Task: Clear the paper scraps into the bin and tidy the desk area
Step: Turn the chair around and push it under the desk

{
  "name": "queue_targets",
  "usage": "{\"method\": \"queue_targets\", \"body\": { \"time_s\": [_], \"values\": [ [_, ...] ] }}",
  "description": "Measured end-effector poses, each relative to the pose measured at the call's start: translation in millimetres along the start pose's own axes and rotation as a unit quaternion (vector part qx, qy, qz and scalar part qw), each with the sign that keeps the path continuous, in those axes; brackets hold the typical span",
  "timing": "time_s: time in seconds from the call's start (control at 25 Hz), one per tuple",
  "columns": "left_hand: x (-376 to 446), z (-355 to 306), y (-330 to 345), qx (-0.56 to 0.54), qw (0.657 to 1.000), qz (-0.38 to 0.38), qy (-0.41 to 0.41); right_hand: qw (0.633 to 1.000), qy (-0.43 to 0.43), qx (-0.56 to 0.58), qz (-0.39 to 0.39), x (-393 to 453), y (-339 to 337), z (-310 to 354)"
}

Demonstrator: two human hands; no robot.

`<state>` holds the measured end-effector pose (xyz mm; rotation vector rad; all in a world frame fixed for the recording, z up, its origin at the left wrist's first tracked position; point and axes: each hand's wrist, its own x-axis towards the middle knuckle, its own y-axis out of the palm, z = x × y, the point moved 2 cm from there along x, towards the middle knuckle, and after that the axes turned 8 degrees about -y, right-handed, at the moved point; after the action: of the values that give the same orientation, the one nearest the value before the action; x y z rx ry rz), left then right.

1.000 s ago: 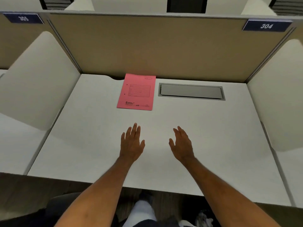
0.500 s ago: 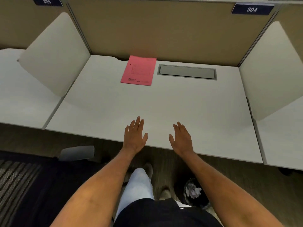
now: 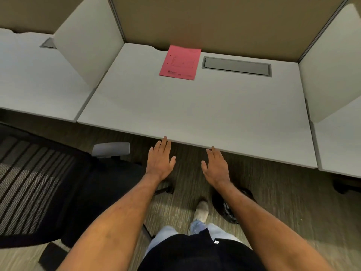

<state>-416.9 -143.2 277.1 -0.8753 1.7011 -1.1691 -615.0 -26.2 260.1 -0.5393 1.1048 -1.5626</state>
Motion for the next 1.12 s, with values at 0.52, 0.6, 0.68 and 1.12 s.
{"method": "queue_targets", "body": {
  "time_s": [0.52, 0.6, 0.68, 1.12],
  "values": [
    [-203.2, 156.3, 36.3, -0.008, 0.999, -0.005, 0.039, 0.999, 0.003, -0.002, -0.039, -183.6, 107.2, 105.9],
    [-234.6, 178.6, 37.7, 0.000, 0.999, -0.006, 0.034, 0.999, -0.005, -0.007, -0.039, -215.3, 122.2, 123.6],
    [-255.5, 195.9, 37.3, 0.007, 1.000, -0.007, 0.024, 0.999, -0.006, -0.010, -0.034, -238.5, 133.7, 138.8],
    [-328.3, 271.0, 43.7, -0.019, 0.997, -0.029, -0.067, 0.999, -0.042, -0.015, 0.029, -292.1, 188.8, 203.6]
  ]
}}
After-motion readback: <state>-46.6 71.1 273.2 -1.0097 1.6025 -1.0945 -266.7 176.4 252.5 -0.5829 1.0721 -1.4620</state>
